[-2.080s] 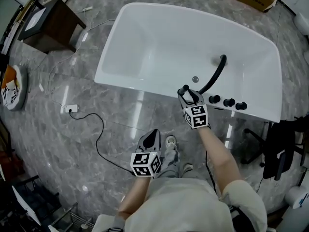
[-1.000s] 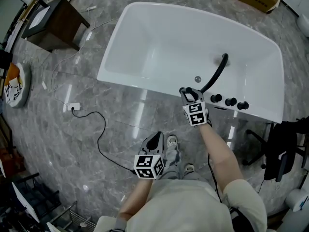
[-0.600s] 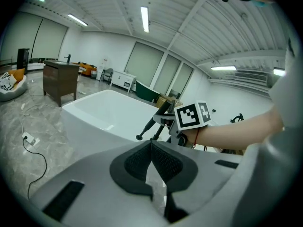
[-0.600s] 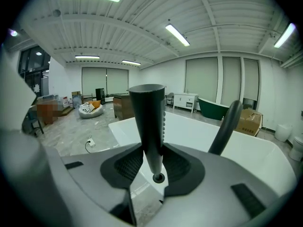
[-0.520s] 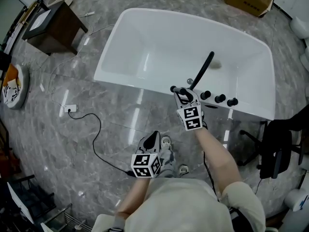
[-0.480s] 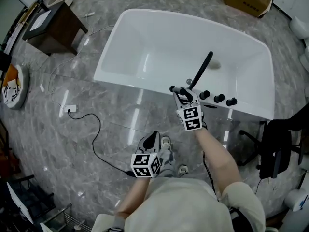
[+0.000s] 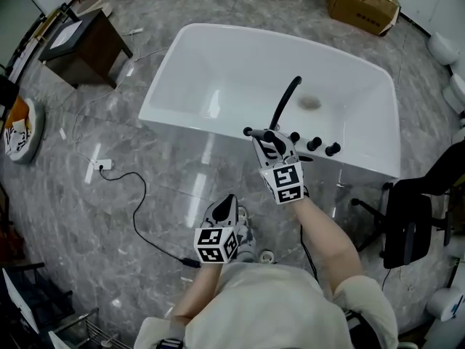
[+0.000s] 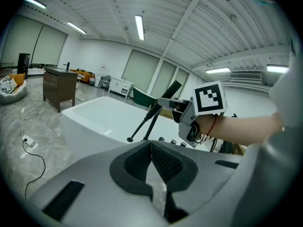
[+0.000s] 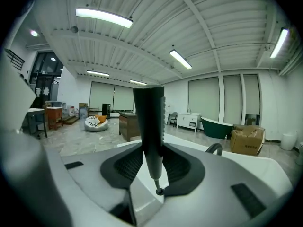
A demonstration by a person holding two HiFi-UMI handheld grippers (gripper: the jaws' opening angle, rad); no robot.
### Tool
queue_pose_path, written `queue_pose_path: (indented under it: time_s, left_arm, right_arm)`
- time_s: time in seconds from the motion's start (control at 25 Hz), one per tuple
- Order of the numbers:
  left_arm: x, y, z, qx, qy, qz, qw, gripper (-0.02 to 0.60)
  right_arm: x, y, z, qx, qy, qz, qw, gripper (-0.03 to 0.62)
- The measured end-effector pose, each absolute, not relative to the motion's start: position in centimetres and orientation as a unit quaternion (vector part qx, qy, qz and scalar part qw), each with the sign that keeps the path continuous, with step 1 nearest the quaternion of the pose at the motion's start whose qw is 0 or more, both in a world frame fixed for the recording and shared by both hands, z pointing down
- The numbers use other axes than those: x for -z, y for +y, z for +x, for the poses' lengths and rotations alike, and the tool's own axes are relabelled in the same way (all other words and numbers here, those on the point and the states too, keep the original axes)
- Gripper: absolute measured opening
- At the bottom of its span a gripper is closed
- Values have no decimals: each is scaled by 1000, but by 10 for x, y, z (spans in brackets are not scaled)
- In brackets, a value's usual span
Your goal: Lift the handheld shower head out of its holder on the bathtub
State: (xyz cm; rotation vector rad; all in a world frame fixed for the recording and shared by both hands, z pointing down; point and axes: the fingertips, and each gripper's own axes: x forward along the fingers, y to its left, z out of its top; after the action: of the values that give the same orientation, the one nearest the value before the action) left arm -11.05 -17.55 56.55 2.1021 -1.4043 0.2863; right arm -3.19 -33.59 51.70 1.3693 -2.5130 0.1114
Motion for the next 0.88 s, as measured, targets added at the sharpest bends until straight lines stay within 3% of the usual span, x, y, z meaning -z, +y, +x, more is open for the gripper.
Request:
queue_pose_path:
  time_s: [0.88]
  left_arm:
    - [-535, -93, -72, -95, -535, 799, 258, 21]
  right_arm:
    - [-396, -197, 14, 30, -881, 471, 26, 138]
